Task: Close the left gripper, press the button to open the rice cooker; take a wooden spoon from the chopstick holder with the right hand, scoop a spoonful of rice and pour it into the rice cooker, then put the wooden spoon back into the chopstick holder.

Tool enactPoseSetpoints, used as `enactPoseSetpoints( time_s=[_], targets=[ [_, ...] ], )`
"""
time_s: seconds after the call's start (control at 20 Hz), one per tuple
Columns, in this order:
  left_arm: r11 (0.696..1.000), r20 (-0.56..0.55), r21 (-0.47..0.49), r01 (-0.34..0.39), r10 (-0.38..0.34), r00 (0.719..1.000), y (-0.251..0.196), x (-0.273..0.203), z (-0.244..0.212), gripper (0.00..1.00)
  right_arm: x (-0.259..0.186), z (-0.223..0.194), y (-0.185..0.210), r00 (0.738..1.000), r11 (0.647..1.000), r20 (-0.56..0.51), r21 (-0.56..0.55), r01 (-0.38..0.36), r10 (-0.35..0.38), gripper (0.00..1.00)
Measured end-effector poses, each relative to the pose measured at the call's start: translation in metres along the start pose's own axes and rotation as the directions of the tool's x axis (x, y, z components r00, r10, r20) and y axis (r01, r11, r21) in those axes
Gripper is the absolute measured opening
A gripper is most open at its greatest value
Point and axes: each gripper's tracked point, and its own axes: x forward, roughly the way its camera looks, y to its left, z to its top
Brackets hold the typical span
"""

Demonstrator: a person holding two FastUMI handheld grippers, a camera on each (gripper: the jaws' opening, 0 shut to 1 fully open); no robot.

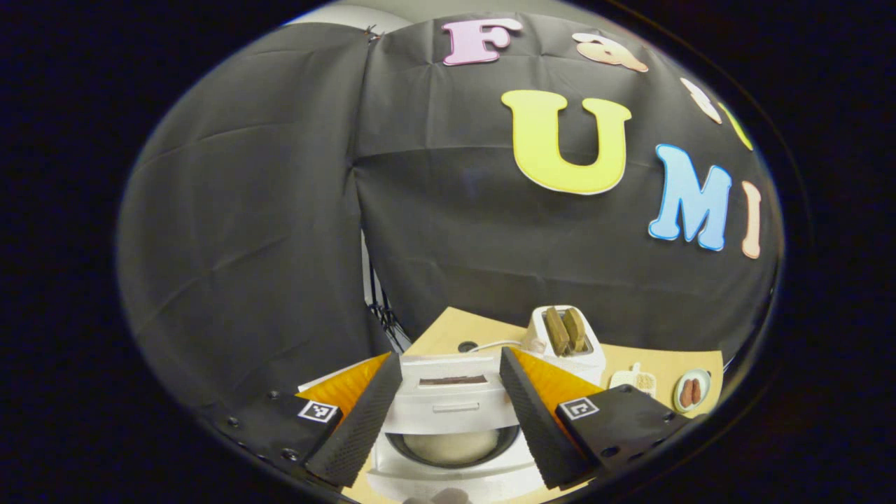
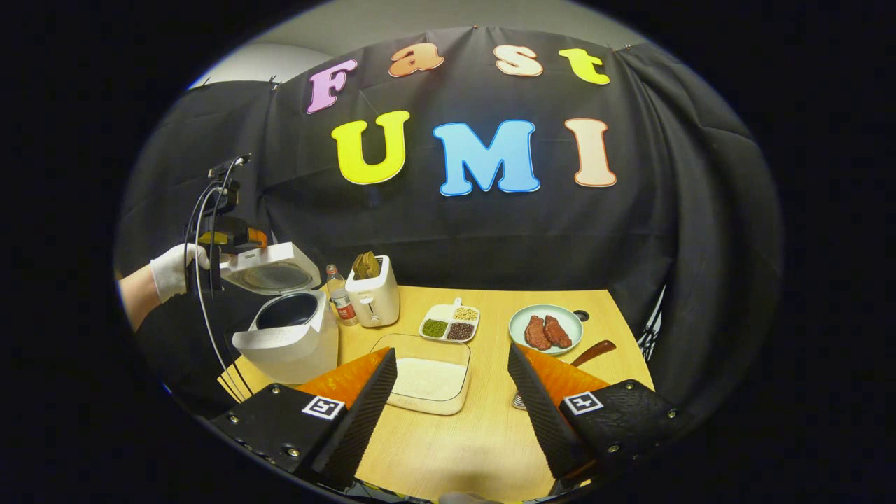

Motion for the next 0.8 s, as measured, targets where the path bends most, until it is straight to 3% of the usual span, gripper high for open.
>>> enactPoseSetpoints(
  time_s=[0.15,0.45,0.55,0.8],
  targets=[
    [1.000,-0.140,-0.017,0.008,-0.010,0.990,-0.004,0.001,-0.065,0.99,-0.002,-0.005,-0.003,1.000,1.000,-0.011,-0.003,-0.011,0.011,0.98],
    [1.000,-0.278,0.023,0.022,-0.015,0.960,-0.005,0.022,-0.141,1.00,0.000,-0.022,-0.009,0.998,1.000,-0.057,-0.020,-0.010,0.009,0.98],
    [0.998,-0.316,0.056,0.028,-0.009,0.949,-0.008,0.020,-0.156,0.99,0.000,-0.025,-0.014,0.997,1.000,-0.075,-0.025,0.003,-0.005,0.98],
    [0.999,-0.315,0.033,0.024,-0.012,0.949,-0.009,0.023,-0.154,0.99,0.000,-0.023,-0.006,0.997,1.000,-0.075,-0.014,-0.015,0.014,0.98]
  ],
)
